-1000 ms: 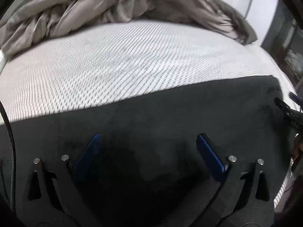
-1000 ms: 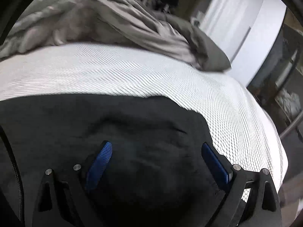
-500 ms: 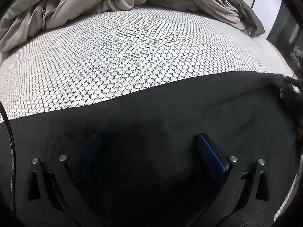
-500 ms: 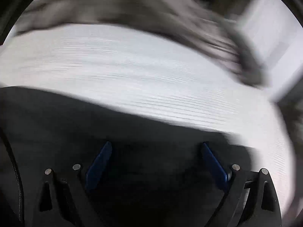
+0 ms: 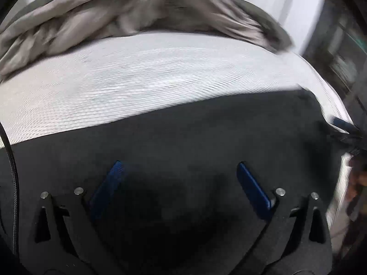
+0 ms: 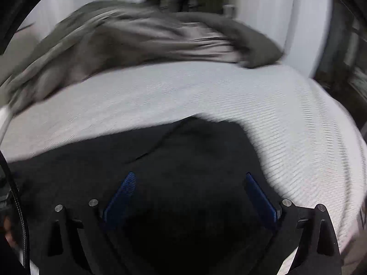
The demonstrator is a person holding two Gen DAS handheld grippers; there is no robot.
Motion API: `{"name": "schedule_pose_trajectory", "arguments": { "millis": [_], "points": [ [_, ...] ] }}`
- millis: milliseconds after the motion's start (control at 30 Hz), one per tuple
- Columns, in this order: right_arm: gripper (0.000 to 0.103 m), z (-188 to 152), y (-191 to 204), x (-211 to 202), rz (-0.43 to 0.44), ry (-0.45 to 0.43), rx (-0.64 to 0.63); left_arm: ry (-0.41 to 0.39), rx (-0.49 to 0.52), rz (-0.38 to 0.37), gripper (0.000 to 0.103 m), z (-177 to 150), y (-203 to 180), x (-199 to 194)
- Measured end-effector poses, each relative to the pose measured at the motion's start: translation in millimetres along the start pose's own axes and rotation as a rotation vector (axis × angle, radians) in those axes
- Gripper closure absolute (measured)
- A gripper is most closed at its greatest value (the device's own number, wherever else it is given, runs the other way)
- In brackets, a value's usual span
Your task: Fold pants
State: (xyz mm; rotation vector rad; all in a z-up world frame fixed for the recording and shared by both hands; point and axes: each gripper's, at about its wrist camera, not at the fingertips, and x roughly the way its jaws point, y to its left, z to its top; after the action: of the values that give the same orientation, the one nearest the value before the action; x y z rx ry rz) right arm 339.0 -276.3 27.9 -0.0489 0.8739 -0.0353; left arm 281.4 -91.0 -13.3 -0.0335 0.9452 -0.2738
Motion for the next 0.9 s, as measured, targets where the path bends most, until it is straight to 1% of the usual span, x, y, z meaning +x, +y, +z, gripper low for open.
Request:
{"name": "schedule_pose_trajectory", "arguments": {
  "millis": [33, 67, 100, 133, 167, 200, 233, 267, 300, 367, 400, 433, 467, 500, 533, 567, 600, 633, 667, 700, 733, 767, 800, 833, 867, 900],
  "points": [
    [0.006, -7, 22, 2, 0.042, 0.009, -0.065, 0.019, 0.041, -0.008, 0.003, -3, -11, 4],
    [0.006, -12, 38, 10, 0.054, 0.023, -0.118, 0.060, 0.084, 0.005, 0.003, -10, -22, 15],
    [0.006, -16, 52, 21, 0.021, 0.046, -0.167, 0.096, 0.094, 0.030, 0.004, -16, -25, 22],
    [0.006, -24, 58, 29, -0.029, 0.058, -0.212, 0.114, 0.091, 0.042, 0.003, -20, -26, 27],
    [0.006, -30, 58, 35, -0.057, 0.058, -0.244, 0.121, 0.075, 0.042, 0.003, -25, -24, 31],
    [0.006, -37, 52, 33, -0.069, 0.052, -0.237, 0.113, 0.063, 0.034, 0.003, -26, -22, 30],
    [0.006, -39, 32, 32, -0.075, 0.054, -0.199, 0.113, 0.056, 0.034, 0.003, -26, -20, 27],
    [0.006, -39, 14, 29, -0.102, 0.053, -0.151, 0.116, 0.047, 0.042, 0.003, -27, -17, 24],
    [0.007, -39, -9, 26, -0.195, 0.039, -0.098, 0.114, 0.039, 0.048, 0.003, -29, -14, 21],
    [0.006, -43, -45, 30, -0.403, 0.043, -0.054, 0.109, 0.015, 0.066, 0.003, -35, -4, 15],
    [0.006, -45, -60, 36, -0.423, 0.054, -0.016, 0.108, 0.009, 0.072, 0.003, -37, 2, 13],
    [0.006, -48, -74, 35, -0.331, 0.058, 0.064, 0.107, 0.003, 0.080, 0.003, -40, 7, 10],
    [0.006, -50, -83, 29, -0.288, 0.051, 0.123, 0.098, -0.010, 0.094, 0.003, -42, 12, 4],
    [0.006, -47, -82, 21, -0.296, 0.040, 0.129, 0.091, -0.021, 0.103, 0.004, -44, 16, 0],
    [0.007, -45, -74, 8, -0.324, 0.015, 0.099, 0.068, -0.046, 0.112, 0.004, -46, 20, -11],
    [0.008, -47, -60, -8, -0.337, -0.025, 0.051, 0.053, -0.058, 0.096, 0.004, -45, 24, -16],
    [0.008, -46, -45, -21, -0.302, -0.067, 0.006, 0.041, -0.069, 0.059, 0.005, -47, 25, -23],
    [0.008, -46, -30, -29, -0.219, -0.090, -0.024, 0.033, -0.077, -0.002, 0.004, -50, 24, -31],
    [0.007, -48, -13, -35, -0.120, -0.092, -0.045, 0.029, -0.074, -0.064, 0.004, -53, 19, -37],
    [0.007, -51, 5, -36, -0.019, -0.076, -0.059, 0.031, -0.062, -0.089, 0.004, -57, 12, -41],
    [0.007, -53, 24, -32, 0.094, -0.049, -0.086, 0.037, -0.040, -0.095, 0.004, -61, 3, -41],
    [0.007, -58, 39, -27, 0.162, -0.019, -0.119, 0.051, -0.013, -0.090, 0.004, -65, -3, -37],
    [0.007, -65, 55, -21, 0.187, 0.018, -0.168, 0.069, 0.007, -0.081, 0.004, -66, -7, -31],
    [0.007, -71, 67, -11, 0.156, 0.045, -0.230, 0.093, 0.025, -0.064, 0.004, -70, -10, -24],
    [0.007, -75, 75, -6, 0.121, 0.048, -0.294, 0.107, 0.043, -0.047, 0.004, -75, -10, -18],
    [0.007, -83, 78, -6, 0.097, 0.033, -0.384, 0.107, 0.056, -0.043, 0.004, -78, -10, -15]
  ]
}}
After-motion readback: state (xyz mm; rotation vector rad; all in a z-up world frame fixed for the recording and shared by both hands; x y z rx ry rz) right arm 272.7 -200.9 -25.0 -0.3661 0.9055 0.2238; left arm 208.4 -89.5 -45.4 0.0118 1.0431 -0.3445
